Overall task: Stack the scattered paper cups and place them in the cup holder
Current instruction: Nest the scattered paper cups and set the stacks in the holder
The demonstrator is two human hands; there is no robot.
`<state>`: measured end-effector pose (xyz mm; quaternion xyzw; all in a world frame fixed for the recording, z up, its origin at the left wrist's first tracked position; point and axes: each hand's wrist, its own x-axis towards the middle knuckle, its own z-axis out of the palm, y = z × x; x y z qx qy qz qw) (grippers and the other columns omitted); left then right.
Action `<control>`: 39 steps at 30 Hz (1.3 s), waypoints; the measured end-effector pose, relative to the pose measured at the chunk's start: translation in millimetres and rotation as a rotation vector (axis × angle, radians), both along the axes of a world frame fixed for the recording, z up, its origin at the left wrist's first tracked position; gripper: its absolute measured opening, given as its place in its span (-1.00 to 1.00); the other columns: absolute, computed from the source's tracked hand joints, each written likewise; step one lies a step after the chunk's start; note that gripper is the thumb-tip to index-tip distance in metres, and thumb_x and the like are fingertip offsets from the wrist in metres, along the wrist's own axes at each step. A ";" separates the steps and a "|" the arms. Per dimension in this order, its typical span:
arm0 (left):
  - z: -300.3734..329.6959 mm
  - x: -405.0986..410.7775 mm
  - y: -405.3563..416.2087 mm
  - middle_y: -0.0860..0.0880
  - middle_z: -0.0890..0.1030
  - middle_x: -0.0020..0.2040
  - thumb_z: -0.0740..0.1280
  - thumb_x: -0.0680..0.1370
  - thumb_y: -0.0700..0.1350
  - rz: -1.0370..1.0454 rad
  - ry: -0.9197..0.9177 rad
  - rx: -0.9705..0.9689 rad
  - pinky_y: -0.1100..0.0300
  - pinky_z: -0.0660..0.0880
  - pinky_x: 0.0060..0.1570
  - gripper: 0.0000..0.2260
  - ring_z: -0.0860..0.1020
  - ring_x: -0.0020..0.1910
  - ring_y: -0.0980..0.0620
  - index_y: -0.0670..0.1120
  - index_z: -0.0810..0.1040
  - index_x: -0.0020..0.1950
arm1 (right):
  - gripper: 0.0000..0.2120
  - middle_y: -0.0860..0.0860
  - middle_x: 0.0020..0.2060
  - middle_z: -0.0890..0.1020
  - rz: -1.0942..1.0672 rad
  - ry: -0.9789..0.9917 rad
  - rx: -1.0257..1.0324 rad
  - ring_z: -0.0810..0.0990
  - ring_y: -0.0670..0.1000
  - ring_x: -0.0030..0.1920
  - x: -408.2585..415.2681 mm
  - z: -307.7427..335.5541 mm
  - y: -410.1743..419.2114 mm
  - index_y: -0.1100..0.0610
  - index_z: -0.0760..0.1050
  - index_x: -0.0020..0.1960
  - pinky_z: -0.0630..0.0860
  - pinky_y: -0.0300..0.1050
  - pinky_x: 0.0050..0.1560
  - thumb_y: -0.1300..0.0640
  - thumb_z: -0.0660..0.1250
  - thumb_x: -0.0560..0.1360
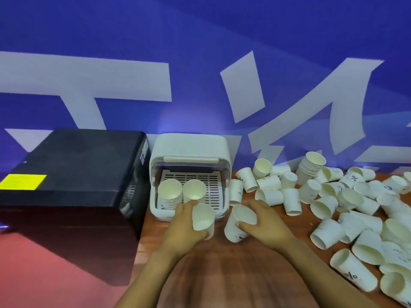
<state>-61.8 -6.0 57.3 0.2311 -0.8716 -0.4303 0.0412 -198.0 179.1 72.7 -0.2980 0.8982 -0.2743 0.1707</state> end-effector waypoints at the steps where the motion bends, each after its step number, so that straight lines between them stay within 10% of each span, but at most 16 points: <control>1: -1.0 4.7 -5.5 0.03 0.35 0.24 0.48 0.34 -0.02 -0.006 0.004 0.014 0.20 0.37 0.17 -0.32 0.37 0.22 0.05 0.02 0.28 0.40 | -0.48 -0.11 0.18 0.47 -0.005 0.003 0.007 0.46 -0.12 0.13 4.5 -1.0 -5.3 -0.06 0.37 0.31 0.36 -0.26 0.07 -0.08 0.42 0.41; 39: -6.1 -26.6 -110.4 0.05 0.34 0.29 0.50 0.38 -0.03 0.197 0.065 -0.031 0.11 0.42 0.16 -0.38 0.40 0.21 0.07 0.07 0.32 0.38 | -0.40 -0.06 0.32 0.39 0.077 0.207 -0.084 0.34 -0.01 0.33 -8.0 -6.4 -141.1 0.01 0.32 0.39 0.26 -0.16 0.34 -0.06 0.41 0.42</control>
